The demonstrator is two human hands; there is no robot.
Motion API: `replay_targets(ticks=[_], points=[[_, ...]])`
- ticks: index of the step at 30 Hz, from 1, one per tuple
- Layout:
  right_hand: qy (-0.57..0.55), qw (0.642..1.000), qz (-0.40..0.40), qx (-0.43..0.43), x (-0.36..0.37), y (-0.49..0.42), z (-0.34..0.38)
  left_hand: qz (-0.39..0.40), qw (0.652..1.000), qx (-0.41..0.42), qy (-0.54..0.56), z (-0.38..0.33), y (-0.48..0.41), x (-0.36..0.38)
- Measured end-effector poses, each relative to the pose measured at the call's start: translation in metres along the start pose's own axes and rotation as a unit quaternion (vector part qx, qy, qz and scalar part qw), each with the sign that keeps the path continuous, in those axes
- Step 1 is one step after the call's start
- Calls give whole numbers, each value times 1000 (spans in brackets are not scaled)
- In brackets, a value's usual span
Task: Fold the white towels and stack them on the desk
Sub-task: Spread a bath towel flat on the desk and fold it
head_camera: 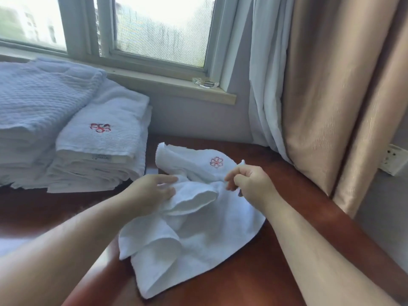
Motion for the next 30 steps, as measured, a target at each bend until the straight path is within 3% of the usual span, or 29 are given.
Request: replay_targets(ticks=[3, 6, 8, 12, 14, 17, 18, 20, 21, 22, 23, 25, 27, 30], points=[[184, 982, 50, 9, 31, -5, -19, -13, 995, 73, -65, -3, 9, 1], [239, 968, 57, -56, 53, -5, -19, 37, 966, 160, -198, -11, 25, 14], [273, 960, 45, -53, 55, -4, -20, 40, 944, 177, -275, -11, 28, 21], [290, 954, 78, 8, 40, 4, -35, -24, 941, 208, -265, -19, 28, 11], [386, 920, 44, 48, 19, 4, -47, -119, 932, 208, -272, -24, 28, -4], [522, 833, 5, 183, -16, 4, -61, -243, 856, 154, -430, -28, 29, -17], [544, 817, 8, 191, -20, 3, -61, -254, 839, 182, -446, -33, 31, -14], [534, 835, -2, 135, -18, -3, -54, -225, 815, 351, -402, -50, 42, 3], [488, 868, -1, 92, -13, -5, -49, -173, 802, 431, -376, -55, 46, 17], [437, 898, 9, 55, -6, -4, -46, -97, 804, 460, -365, -57, 48, 31], [406, 913, 29, 30, 3, -3, -45, -20, 825, 430, -366, -53, 44, 43], [430, 899, 76, 26, 20, 2, -52, 65, 882, 244, -399, -33, 30, 57], [473, 875, 86, 58, 25, 6, -66, 86, 882, 142, -442, -17, 27, 59], [499, 862, 58, 72, 23, 5, -68, 138, 874, 82, -458, -15, 28, 53]])
Point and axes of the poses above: each hand's wrist, its own y-axis away from the middle knuckle, its own x-axis out of the palm, z = x × y, the point moved 5 cm from there along -y, towards the middle knuckle, and after that the axes turned 15 degrees about y, right-handed, at the moved point
